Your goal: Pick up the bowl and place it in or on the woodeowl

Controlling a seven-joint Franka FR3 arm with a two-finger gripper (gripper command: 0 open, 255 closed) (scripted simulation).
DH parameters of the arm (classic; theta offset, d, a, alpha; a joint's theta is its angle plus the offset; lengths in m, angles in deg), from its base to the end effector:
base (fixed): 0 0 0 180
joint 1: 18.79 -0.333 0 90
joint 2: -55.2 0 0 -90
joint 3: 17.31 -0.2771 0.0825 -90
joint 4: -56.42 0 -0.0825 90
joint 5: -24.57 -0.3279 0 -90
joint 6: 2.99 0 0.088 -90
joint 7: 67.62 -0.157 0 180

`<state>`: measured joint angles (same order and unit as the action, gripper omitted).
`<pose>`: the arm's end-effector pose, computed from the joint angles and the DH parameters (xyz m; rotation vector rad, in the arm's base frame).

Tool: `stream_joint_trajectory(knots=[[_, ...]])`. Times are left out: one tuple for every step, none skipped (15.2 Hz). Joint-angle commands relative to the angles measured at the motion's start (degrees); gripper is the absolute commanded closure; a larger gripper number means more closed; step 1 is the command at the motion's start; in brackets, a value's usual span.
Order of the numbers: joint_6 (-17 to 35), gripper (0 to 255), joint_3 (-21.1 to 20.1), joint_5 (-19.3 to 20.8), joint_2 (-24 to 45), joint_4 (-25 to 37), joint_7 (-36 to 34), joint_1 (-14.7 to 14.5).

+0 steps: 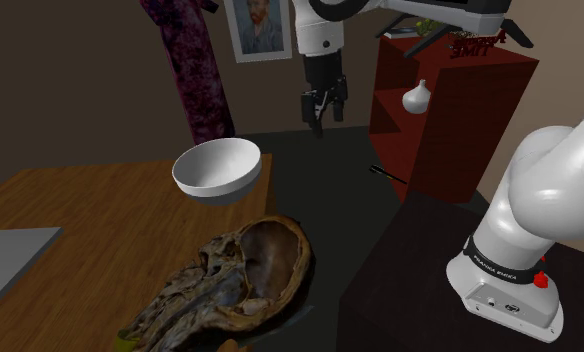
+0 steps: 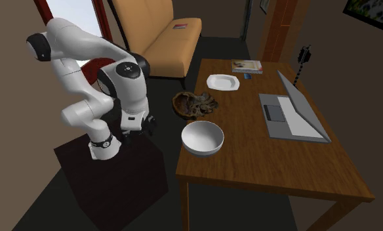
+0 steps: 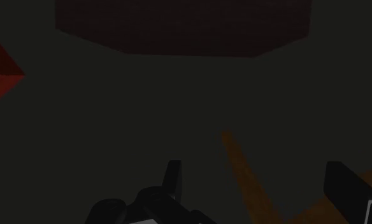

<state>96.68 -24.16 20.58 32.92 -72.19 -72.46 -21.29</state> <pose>0.3720 0.0727 0.4403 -3.1265 -0.0804 0.1881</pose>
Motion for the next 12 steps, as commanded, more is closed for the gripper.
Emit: stream_joint_trajectory(knots=[[0.9,0,-1.1,-0.9,3.7,3.5,-1.7,-0.5],[1.5,0,-1.5,-1.2,5.5,5.0,-2.5,-0.7],[2.0,0,-1.9,-1.5,7.3,6.7,-3.2,-0.9],[2.5,0,-2.3,-1.8,9.1,8.3,-3.9,-1.1],[2.9,0,-2.7,-1.9,10.9,10.1,-4.7,-1.4],[3.3,0,-3.1,-2.1,12.8,11.9,-5.4,-1.6],[3.6,0,-3.5,-2.2,14.6,13.8,-6.1,-1.8],[3.9,0,-3.9,-2.3,16.5,15.7,-6.9,-2.0],[4.1,0,-4.2,-2.3,18.3,17.7,-7.6,-2.3],[4.3,0,-4.5,-2.3,20.2,19.8,-8.3,-2.5],[4.4,0,-4.8,-2.3,22.1,22.0,-9.1,-2.8],[4.5,0,-5.1,-2.2,24.1,24.2,-9.8,-3.1]])
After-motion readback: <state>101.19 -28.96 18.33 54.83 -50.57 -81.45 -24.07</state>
